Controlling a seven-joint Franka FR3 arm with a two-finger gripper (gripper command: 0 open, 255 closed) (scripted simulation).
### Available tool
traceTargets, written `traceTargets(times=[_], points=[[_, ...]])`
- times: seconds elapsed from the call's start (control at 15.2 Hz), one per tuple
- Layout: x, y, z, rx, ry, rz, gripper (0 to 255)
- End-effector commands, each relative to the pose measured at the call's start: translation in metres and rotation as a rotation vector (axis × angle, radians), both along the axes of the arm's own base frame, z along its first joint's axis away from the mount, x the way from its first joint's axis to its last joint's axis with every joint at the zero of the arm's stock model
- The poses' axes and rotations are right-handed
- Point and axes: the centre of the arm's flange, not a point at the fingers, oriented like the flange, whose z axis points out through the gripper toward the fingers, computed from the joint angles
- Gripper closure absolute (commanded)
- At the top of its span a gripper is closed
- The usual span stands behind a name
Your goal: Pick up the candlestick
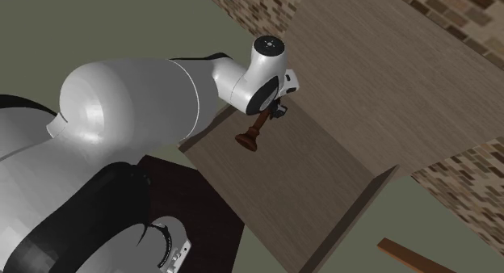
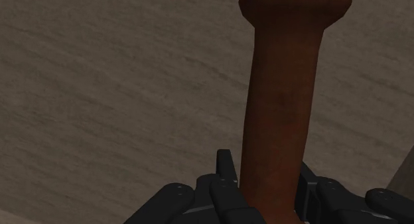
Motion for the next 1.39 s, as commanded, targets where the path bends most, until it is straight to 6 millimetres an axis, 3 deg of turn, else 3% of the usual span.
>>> traceTargets(times=[0.0, 0.4, 1.32], points=[[0.001, 0.001, 0.000, 0.000, -0.001, 0.002, 255], [0.000, 0.000, -0.001, 0.000, -0.001, 0.002, 255], [0.000, 0.000, 0.073, 0.000, -0.001, 0.002, 255]])
